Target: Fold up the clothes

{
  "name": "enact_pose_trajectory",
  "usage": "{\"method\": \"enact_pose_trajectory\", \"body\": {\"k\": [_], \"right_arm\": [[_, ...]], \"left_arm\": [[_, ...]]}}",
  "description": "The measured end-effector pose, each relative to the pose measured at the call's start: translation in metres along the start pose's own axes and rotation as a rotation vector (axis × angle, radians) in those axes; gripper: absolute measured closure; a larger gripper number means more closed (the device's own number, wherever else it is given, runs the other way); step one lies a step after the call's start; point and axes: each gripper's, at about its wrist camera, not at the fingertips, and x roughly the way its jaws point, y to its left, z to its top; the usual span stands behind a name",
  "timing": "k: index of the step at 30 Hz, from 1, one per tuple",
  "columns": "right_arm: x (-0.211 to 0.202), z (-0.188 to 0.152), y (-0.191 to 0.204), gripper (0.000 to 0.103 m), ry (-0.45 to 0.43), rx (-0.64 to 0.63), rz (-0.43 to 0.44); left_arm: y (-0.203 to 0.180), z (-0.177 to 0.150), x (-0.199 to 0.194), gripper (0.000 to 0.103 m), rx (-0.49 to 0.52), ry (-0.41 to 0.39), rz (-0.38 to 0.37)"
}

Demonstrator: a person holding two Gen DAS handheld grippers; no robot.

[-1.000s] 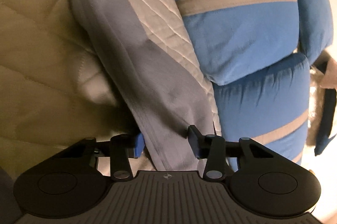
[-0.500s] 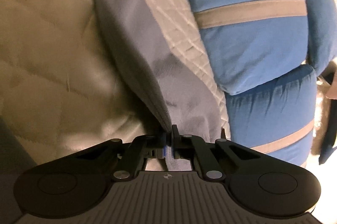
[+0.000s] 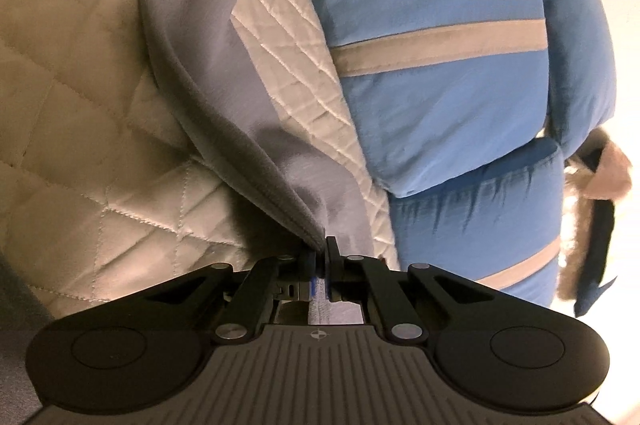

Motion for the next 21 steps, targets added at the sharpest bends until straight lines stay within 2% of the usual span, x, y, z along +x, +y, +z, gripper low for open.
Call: {"method": "enact_pose_trajectory", "body": {"k": [10,18,20,21], "right_arm": [[0.017,0.016,0.009,0.059,0.009,-0.017,-0.001],[0.028,0.019,0.010,0.060,0.024,0.008,-0.009],[0.030,0.019,0.010,0.065,0.026,0.010,-0.014],[0.031,0.020,0.010,0.075,0.027,0.008,-0.015]], "left_arm": [[0.002,0.004,-0.004,0.100,-0.018,0.012,-0.026],[0.004,0.004,-0.006,0.100,-0.005,0.010,-0.021],[0.005,0.004,-0.006,0.100,-0.003,0.014,-0.018],[0.005,0.004,-0.005,0.100,-0.002,0.015,-0.017]]}}
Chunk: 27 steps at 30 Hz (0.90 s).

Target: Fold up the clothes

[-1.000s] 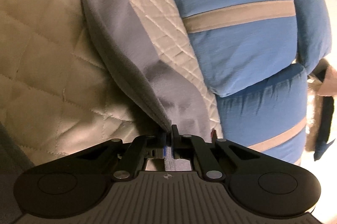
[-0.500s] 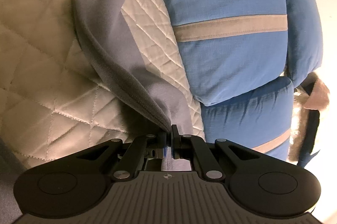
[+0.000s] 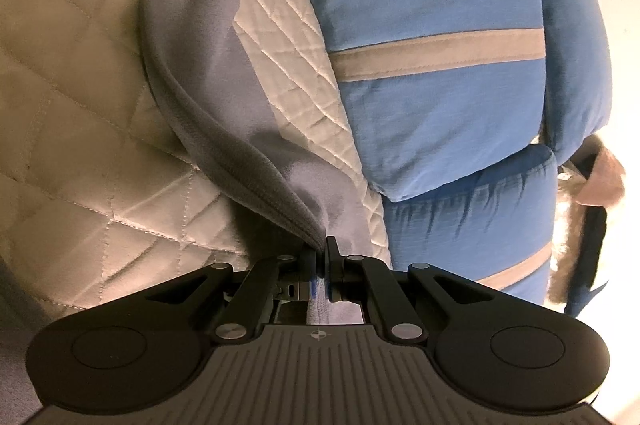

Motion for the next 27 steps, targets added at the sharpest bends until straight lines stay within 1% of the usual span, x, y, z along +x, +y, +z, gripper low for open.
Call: {"method": "enact_pose_trajectory", "body": {"k": [3,5,6,8,9,10,12,15,17,20,23,27], "right_arm": [[-0.002,0.000,-0.001,0.094,-0.003,0.004,0.002],[-0.007,0.000,-0.002,0.095,-0.013,-0.009,-0.009],[-0.009,-0.001,-0.002,0.097,-0.018,-0.020,-0.016],[-0.014,-0.001,-0.002,0.098,-0.030,-0.052,-0.029],[-0.017,-0.002,-0.002,0.098,-0.035,-0.068,-0.030],[-0.020,-0.002,-0.002,0.098,-0.040,-0.085,-0.031],[-0.025,-0.004,-0.001,0.098,-0.048,-0.120,-0.029],[-0.032,-0.008,0.001,0.099,-0.054,-0.174,-0.034],[-0.037,-0.010,-0.001,0.100,-0.056,-0.183,-0.031],[-0.043,-0.012,-0.007,0.100,-0.057,-0.160,-0.023],[-0.048,-0.015,-0.011,0.100,-0.055,-0.151,-0.033],[-0.051,-0.018,-0.017,0.100,-0.049,-0.124,-0.039]], "left_arm": [[0.000,0.000,0.001,0.100,0.003,0.017,0.006],[-0.001,0.001,0.002,0.099,0.014,0.034,0.007],[-0.001,0.001,0.002,0.096,0.021,0.043,0.009],[0.000,0.002,0.000,0.082,0.025,0.055,0.021],[0.001,0.003,-0.001,0.070,0.028,0.061,0.027],[0.003,0.004,-0.003,0.066,0.029,0.059,0.035],[0.007,0.006,-0.008,0.062,0.023,0.054,0.051],[0.016,0.013,-0.015,0.060,0.002,0.047,0.074],[0.022,0.018,-0.020,0.059,-0.008,0.034,0.092],[0.031,0.027,-0.028,0.057,-0.015,0.014,0.111],[0.038,0.036,-0.035,0.056,-0.029,-0.011,0.116],[0.046,0.050,-0.046,0.055,-0.028,-0.080,0.127]]}}
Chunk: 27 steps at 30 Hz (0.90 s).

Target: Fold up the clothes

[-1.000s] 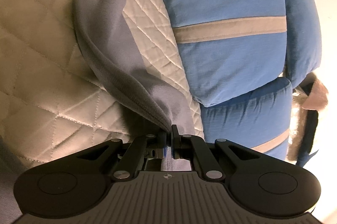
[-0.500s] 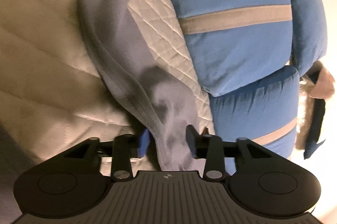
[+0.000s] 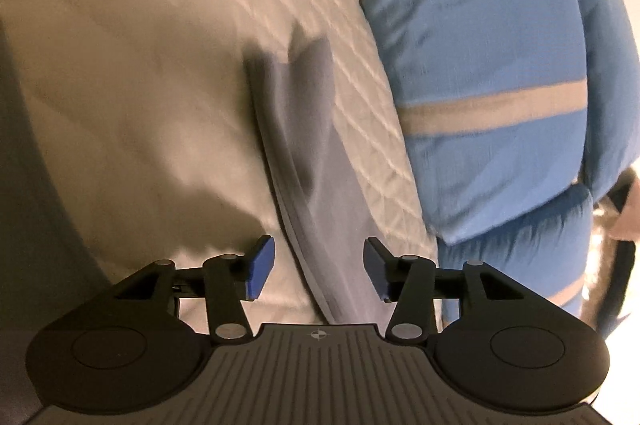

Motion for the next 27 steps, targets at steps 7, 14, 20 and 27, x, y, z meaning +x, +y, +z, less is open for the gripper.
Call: {"method": "enact_pose_trajectory", "body": {"k": [7,14,20,27], "right_arm": [[-0.005,-0.003,-0.005,0.100,0.010,0.011,-0.018],[-0.011,-0.012,-0.011,0.100,0.025,0.031,-0.038],[-0.013,-0.018,-0.017,0.100,0.041,0.059,-0.050],[-0.012,-0.020,-0.017,0.099,0.040,0.067,-0.050]], "left_arm": [[0.016,0.020,-0.002,0.055,-0.056,-0.069,-0.030],[0.017,0.027,0.006,0.056,-0.066,-0.119,-0.044],[0.016,0.025,0.007,0.065,-0.061,-0.136,-0.020],[0.018,0.025,0.009,0.098,-0.054,-0.117,0.042]]}}
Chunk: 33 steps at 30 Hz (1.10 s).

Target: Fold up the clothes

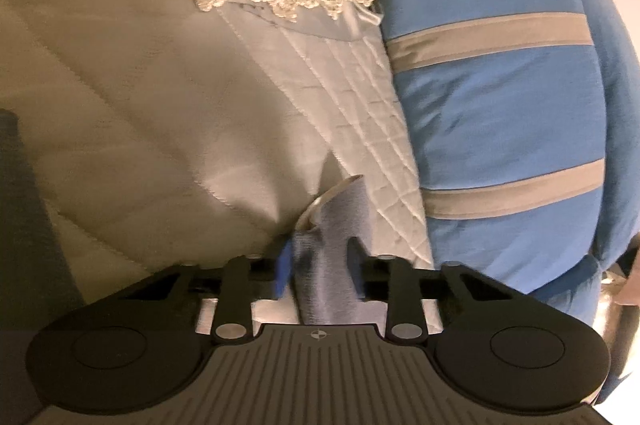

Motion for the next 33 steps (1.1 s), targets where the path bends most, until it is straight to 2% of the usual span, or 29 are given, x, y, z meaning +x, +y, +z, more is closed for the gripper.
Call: {"method": "enact_pose_trajectory", "body": {"k": [2,9,12,19,23,24,25,26,28,29,30,31,33], "right_arm": [[0.000,0.000,0.000,0.099,-0.001,0.001,-0.002],[0.006,0.009,0.005,0.099,-0.023,0.027,0.018],[0.005,0.015,0.010,0.099,-0.040,0.045,0.060],[0.004,0.029,0.037,0.099,-0.064,-0.020,0.130],[0.001,0.032,0.046,0.096,-0.054,-0.053,0.164],[0.000,0.032,0.046,0.075,-0.045,-0.052,0.166],[-0.001,0.033,0.045,0.066,-0.041,-0.045,0.164],[-0.003,0.033,0.043,0.061,-0.039,-0.035,0.164],[-0.008,0.034,0.039,0.038,-0.047,-0.009,0.159],[-0.010,0.034,0.036,0.032,-0.051,0.002,0.154],[-0.012,0.035,0.034,0.025,-0.056,0.012,0.147],[-0.015,0.035,0.032,0.024,-0.062,0.017,0.142],[-0.018,0.036,0.030,0.019,-0.069,0.020,0.131]], "left_arm": [[0.001,0.002,0.002,0.100,0.000,0.001,0.000],[-0.010,0.018,-0.013,0.100,0.027,-0.069,-0.041],[-0.011,0.027,-0.021,0.100,0.043,-0.105,-0.007],[-0.003,0.041,-0.041,0.100,0.065,-0.155,0.068],[-0.004,0.042,-0.041,0.100,0.126,-0.135,0.158],[-0.004,0.042,-0.040,0.100,0.142,-0.131,0.190],[-0.004,0.041,-0.039,0.099,0.148,-0.132,0.220],[-0.003,0.042,-0.039,0.098,0.152,-0.137,0.241],[-0.002,0.044,-0.041,0.098,0.156,-0.151,0.265],[-0.001,0.046,-0.042,0.097,0.154,-0.162,0.267],[-0.002,0.046,-0.043,0.087,0.158,-0.177,0.277],[-0.005,0.047,-0.045,0.074,0.169,-0.194,0.282],[-0.012,0.047,-0.047,0.062,0.225,-0.228,0.272]]}}
